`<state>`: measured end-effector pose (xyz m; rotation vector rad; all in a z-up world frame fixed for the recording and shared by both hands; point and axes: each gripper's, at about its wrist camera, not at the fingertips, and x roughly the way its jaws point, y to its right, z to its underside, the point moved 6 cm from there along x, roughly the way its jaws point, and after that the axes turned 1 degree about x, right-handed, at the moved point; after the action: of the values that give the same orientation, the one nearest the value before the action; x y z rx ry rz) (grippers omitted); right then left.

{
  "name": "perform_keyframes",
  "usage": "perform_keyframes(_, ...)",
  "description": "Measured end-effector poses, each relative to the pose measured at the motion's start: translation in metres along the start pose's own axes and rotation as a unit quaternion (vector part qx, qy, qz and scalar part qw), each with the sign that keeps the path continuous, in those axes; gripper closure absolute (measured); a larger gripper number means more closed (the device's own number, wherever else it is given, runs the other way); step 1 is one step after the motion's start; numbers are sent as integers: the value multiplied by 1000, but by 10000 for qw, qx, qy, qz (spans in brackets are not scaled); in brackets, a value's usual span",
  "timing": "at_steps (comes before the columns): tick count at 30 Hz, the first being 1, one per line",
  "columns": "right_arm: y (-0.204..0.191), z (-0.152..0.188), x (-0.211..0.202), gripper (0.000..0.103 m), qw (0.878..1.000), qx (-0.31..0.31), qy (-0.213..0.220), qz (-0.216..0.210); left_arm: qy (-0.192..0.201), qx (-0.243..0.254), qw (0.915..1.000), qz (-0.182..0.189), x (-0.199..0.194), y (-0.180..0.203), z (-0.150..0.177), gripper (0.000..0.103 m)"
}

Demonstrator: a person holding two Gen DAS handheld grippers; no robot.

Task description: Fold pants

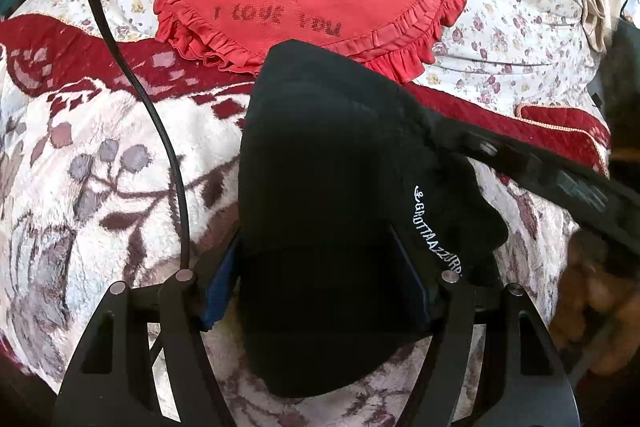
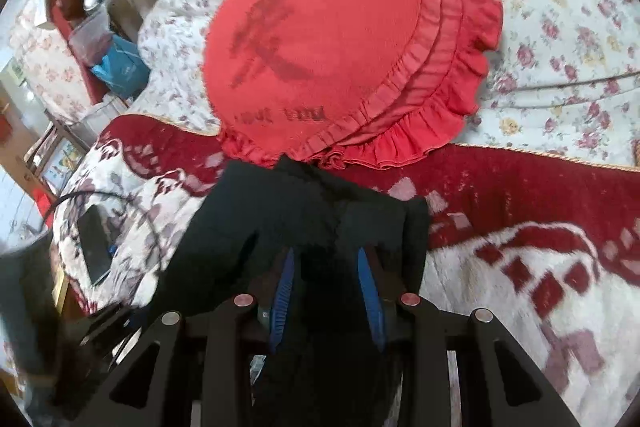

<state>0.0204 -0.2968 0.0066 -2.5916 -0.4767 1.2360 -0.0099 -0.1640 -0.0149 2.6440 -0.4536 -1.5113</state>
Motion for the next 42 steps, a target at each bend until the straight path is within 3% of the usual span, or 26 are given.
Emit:
perform_keyframes(4, -7, 25, -16, 72, 9990, -307, -104, 323, 3, 2, 10000, -9, 0, -1, 0, 33)
perform_keyframes(8, 5, 53, -4, 72, 9966, -336, -359, 665, 8, 0, 10000, 6, 0, -1, 0, 33)
perform_keyframes(12, 8, 53, -9, 72, 9977, -220, -237, 592, 99, 55, 9999, -41, -10, -1, 1, 33)
perform_keyframes(18, -13, 41, -44, 70, 9985, -282, 217, 413, 692, 227, 9969, -296, -41, -2, -3, 33)
perform_keyframes(23, -30, 37, -69, 54, 9959, -390, 662, 487, 1100, 360, 9923, -433, -65, 0, -2, 33)
perform_keyframes(25, -34, 37, -77, 54, 9952, -365, 763, 483, 1133, 398, 9919, -411, -70, 2, -1, 33)
perform_keyframes(31, -39, 42, -88, 53, 9949, -392, 779, 514, 1330, 509, 9865, -810, -93, 2, 2, 33)
perform_keyframes(38, -41, 47, -99, 53, 9949, -370, 787, 516, 1537, 693, 9798, -1076, -113, 4, 8, 32)
perform_keyframes(42, -42, 47, -103, 53, 9952, -319, 782, 495, 1540, 647, 9800, -1080, -118, 5, 11, 32)
